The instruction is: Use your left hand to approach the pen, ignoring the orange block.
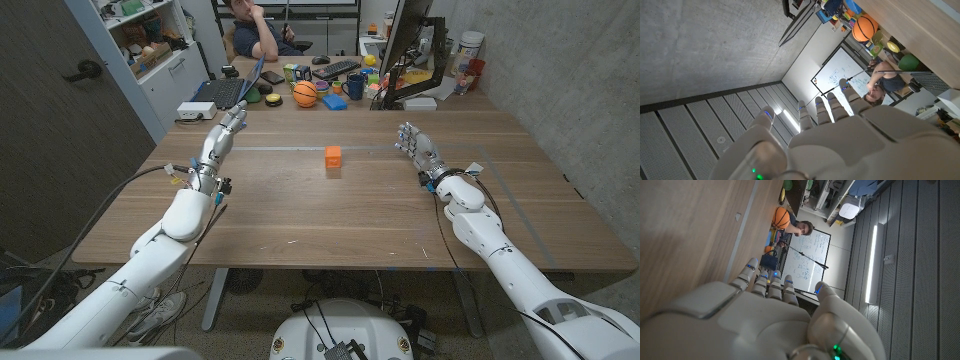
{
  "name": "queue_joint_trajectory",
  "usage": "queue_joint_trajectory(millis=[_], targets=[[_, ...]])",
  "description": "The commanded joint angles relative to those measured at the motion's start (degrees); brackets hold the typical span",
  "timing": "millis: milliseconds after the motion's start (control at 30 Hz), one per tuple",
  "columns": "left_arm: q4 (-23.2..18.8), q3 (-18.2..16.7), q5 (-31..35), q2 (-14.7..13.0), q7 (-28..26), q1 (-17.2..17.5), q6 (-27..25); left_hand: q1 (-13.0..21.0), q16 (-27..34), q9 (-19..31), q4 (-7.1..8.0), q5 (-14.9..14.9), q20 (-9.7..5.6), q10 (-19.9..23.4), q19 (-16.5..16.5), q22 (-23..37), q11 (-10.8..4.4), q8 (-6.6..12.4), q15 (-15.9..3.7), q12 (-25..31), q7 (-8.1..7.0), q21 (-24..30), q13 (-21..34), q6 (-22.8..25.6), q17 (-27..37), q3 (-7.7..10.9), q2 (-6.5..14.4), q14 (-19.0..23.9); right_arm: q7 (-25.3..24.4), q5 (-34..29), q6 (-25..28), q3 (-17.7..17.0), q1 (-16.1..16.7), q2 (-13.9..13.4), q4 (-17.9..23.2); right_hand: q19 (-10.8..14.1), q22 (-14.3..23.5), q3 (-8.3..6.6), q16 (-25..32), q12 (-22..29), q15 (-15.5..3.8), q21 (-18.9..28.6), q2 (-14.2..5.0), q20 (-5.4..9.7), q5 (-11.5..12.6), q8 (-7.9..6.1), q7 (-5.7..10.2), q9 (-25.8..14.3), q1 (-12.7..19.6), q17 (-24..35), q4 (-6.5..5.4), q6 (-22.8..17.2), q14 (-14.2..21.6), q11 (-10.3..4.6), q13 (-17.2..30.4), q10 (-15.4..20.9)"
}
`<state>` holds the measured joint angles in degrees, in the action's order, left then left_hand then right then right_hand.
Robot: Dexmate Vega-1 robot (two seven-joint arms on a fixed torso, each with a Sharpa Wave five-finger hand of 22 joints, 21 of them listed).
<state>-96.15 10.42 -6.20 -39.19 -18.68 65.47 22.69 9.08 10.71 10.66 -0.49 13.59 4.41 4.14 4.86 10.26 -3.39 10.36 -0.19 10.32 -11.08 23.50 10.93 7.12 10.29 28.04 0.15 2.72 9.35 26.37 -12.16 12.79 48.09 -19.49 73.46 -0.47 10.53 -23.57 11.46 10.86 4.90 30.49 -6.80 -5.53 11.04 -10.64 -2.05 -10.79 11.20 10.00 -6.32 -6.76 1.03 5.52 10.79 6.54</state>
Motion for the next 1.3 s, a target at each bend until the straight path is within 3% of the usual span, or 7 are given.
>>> queue_joint_trajectory(millis=[33,267,600,933,1100,1200,1300], targets=[[-7.73,-4.55,14.00,-0.62,-7.87,5.65,-5.66,0.58,-0.16,0.10,-0.74,0.37,0.40,-0.75,-0.61,0.34,-0.53,-0.18,0.34,-0.05,-0.96,-0.40,0.17,-0.87,0.13,0.11,-0.73,-0.96,0.45,-0.56,0.12,0.30,-0.62,0.51,-0.47,0.19,0.16,-0.25,0.31,0.27,0.36,-0.10,0.07,-0.28,0.30,-0.12,-0.12,-0.13,0.64,0.32,0.08,-0.11,-0.14,-0.22,0.21,0.29],[-12.65,-6.27,23.15,-0.39,-11.53,8.27,-13.25,1.13,-0.14,0.11,-1.49,0.45,0.87,-1.70,-1.44,0.38,-1.10,-0.20,0.69,0.00,-1.44,-1.06,0.17,-2.19,0.18,0.12,-1.10,-1.79,0.49,-0.75,0.11,0.35,-0.87,0.63,-0.76,0.22,0.16,-0.22,0.31,0.29,0.34,-0.19,0.09,-0.28,0.30,-0.12,-0.08,-0.13,0.65,0.32,0.08,-0.07,-0.15,-0.21,0.21,0.33],[-20.32,-5.34,37.17,1.17,-14.65,11.16,-31.34,2.74,-0.21,0.13,-3.26,0.46,2.15,-3.80,-2.92,0.41,-1.47,-0.13,1.26,-0.05,-1.48,-2.26,0.18,-4.39,0.22,0.28,-1.87,-3.75,1.02,-1.17,-0.05,0.66,-1.43,0.62,-1.42,0.27,0.16,-0.12,0.31,0.28,0.31,-0.30,0.17,-0.31,0.29,-0.13,-0.12,-0.13,0.59,0.33,0.05,-0.04,-0.17,-0.24,0.21,0.28],[-23.11,-3.16,44.36,1.45,-15.67,11.91,-40.70,5.36,-0.10,0.19,-6.05,0.35,4.23,-6.14,-3.50,0.43,-1.31,-0.12,2.00,0.06,-1.47,-3.34,0.24,-7.62,0.29,0.27,-3.70,-5.75,1.41,-1.12,-0.35,0.76,-1.96,0.95,-2.26,0.29,0.17,0.07,0.33,0.30,0.29,-0.46,0.31,-0.33,0.27,-0.11,-0.17,-0.13,0.42,0.37,-0.06,0.07,-0.18,-0.30,0.22,0.29],[-23.80,-1.31,48.69,2.05,-16.35,11.49,-46.14,6.78,0.14,0.24,-7.20,0.47,5.42,-6.64,-2.54,0.42,-1.27,-0.01,1.96,0.23,-1.50,-3.35,0.26,-8.97,0.30,0.33,-4.37,-5.83,1.57,-1.10,-0.65,0.79,-2.10,1.03,-2.63,0.31,0.18,0.16,0.35,0.30,0.26,-0.52,0.37,-0.37,0.26,-0.12,-0.17,-0.14,0.32,0.38,-0.12,0.07,-0.17,-0.26,0.22,0.29],[-24.11,-0.36,50.12,2.51,-15.98,11.24,-49.03,8.30,0.44,0.30,-8.13,0.64,7.19,-6.60,-1.27,0.41,-1.34,0.29,1.88,0.51,-1.53,-3.28,0.29,-9.60,0.30,0.45,-4.82,-5.45,1.64,-0.88,-0.65,0.70,-2.10,1.14,-2.68,0.28,0.18,0.24,0.34,0.29,0.31,-0.59,0.42,-0.45,0.25,-0.11,-0.24,-0.14,0.24,0.40,-0.17,0.15,-0.21,-0.30,0.22,0.26],[-24.25,0.53,50.86,3.44,-15.76,10.94,-51.81,8.80,0.48,0.33,-8.38,0.68,7.62,-6.76,-0.87,0.42,-1.44,0.38,2.11,0.54,-1.54,-3.29,0.30,-9.84,0.31,0.46,-5.00,-5.45,1.72,-1.01,-1.00,0.74,-2.09,1.09,-2.85,0.26,0.18,0.29,0.36,0.29,0.28,-0.64,0.45,-0.42,0.25,-0.11,-0.24,-0.14,0.18,0.40,-0.20,0.15,-0.18,-0.27,0.22,0.25]])
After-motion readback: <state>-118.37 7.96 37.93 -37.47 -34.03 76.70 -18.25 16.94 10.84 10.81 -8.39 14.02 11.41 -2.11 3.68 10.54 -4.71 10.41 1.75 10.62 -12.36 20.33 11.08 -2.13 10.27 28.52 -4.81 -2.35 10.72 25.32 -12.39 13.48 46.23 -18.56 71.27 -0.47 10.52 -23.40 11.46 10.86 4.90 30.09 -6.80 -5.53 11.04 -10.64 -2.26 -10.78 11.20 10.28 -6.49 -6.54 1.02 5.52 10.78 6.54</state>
